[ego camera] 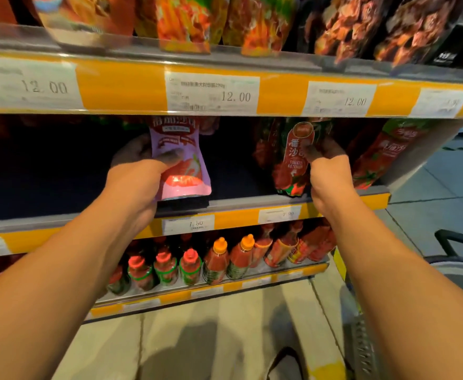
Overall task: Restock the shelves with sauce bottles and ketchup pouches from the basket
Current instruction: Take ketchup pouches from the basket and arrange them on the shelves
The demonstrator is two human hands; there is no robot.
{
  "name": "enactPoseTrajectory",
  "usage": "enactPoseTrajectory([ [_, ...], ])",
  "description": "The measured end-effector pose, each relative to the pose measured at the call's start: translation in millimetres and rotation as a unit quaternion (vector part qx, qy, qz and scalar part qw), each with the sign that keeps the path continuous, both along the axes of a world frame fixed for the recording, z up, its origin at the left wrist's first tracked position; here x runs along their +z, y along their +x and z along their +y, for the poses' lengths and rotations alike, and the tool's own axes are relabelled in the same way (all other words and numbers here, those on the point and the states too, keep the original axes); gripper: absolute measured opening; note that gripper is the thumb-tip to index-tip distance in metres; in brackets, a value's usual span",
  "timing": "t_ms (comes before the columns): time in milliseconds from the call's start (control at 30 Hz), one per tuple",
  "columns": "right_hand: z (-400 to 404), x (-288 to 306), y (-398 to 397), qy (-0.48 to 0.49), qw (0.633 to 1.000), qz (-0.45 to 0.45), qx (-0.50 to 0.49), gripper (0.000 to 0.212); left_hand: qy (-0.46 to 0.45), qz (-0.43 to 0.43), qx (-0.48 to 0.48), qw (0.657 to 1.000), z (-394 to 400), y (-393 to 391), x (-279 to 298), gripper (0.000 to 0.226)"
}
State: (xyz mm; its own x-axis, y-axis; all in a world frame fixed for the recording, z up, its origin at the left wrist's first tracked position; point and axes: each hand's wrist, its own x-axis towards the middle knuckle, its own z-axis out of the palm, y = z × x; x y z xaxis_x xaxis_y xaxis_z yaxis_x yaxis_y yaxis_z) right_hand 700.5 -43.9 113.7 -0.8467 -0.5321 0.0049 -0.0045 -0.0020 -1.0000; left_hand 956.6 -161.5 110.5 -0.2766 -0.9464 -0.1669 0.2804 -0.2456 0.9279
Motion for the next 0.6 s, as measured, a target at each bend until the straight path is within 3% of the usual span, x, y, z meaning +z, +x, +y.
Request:
enactPoseTrajectory([
  [167,1.4,-2.0,-8.1,0.022,0.999,0.043,0.015,0.037,-0.077,-0.063,-0.025,0.995,-16.3,-5.5,-10.0,0.059],
  [367,19.3,-7.9,-6.7,0.162,0.964,0.198,0.077,0.041,-0.115,-0.098,-0.051,0.987,-8.9,-9.4,-16.7,0.053],
  [600,27.4,-7.7,-11.5,0.216,0.936,0.263,0.084,0.044,-0.116,-0.092,-0.069,0.986,-7.2,0.3,-18.4,0.054],
])
